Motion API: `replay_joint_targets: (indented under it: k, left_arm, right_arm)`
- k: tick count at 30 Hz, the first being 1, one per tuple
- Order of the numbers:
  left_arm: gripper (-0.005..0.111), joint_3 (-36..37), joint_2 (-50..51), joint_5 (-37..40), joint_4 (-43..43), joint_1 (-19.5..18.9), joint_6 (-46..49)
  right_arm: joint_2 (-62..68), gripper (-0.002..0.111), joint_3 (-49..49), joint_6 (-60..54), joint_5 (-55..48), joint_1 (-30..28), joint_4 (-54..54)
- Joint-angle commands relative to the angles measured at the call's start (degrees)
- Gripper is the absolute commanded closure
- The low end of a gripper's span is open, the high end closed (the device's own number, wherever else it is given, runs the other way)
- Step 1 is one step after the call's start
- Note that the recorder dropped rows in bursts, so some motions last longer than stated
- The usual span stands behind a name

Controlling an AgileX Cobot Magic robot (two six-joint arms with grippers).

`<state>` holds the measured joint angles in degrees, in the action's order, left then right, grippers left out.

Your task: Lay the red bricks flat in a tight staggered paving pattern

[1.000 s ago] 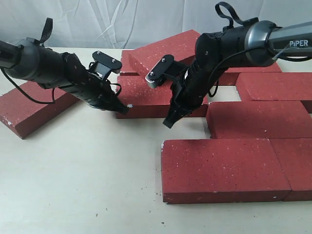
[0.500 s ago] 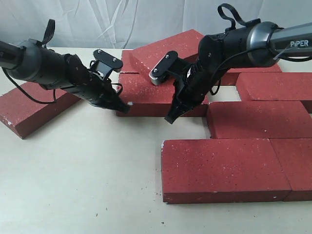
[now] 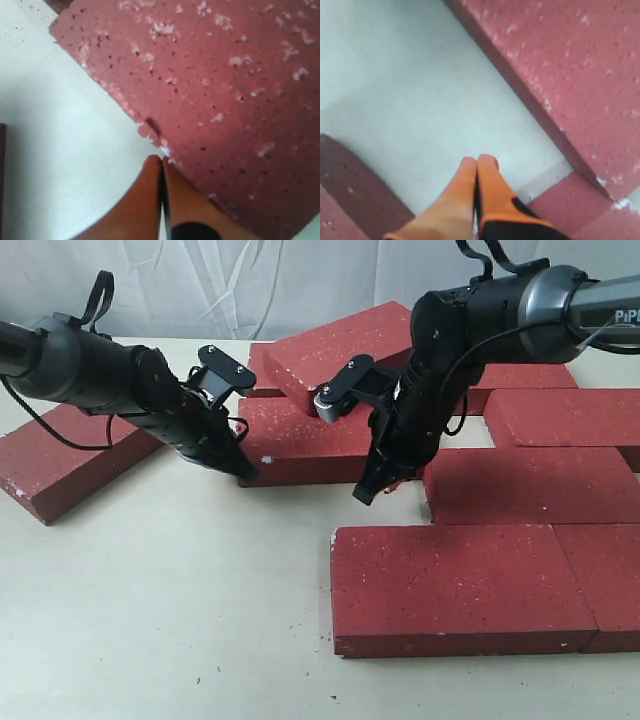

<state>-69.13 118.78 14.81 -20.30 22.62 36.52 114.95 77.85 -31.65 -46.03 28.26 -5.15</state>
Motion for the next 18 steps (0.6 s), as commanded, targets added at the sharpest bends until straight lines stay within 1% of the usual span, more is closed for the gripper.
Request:
replay_joint_targets:
  k: [1,4,7,12,18]
  left_arm:
    - [0.107,-0.12,-1.12,1.61,0.86,0.91,0.03]
    - [0.107,-0.12,-1.12,1.61,3.14,0.56,-0.53]
    - [0.107,-0.12,-1.12,1.37,3.24,-0.97,-0.54]
    - [0.107,-0.12,-1.12,0.61,0.31,-3.57,-0.77]
    - [0.107,-0.12,-1.12,0.61,-0.28,-3.41,-0.87]
  right_arm:
    - [0.66,0.109,-0.79,0.44,4.68,-0.26,1.78]
    - [1.96,0.109,-0.79,0.44,7.79,-0.26,3.72]
    - [2.86,0.109,-0.79,3.52,9.07,-0.26,7.69]
    - [3.90,0.109,-0.79,6.75,13.37,-0.26,10.86]
    - [3.90,0.109,-0.79,9.30,14.83,-0.26,11.30]
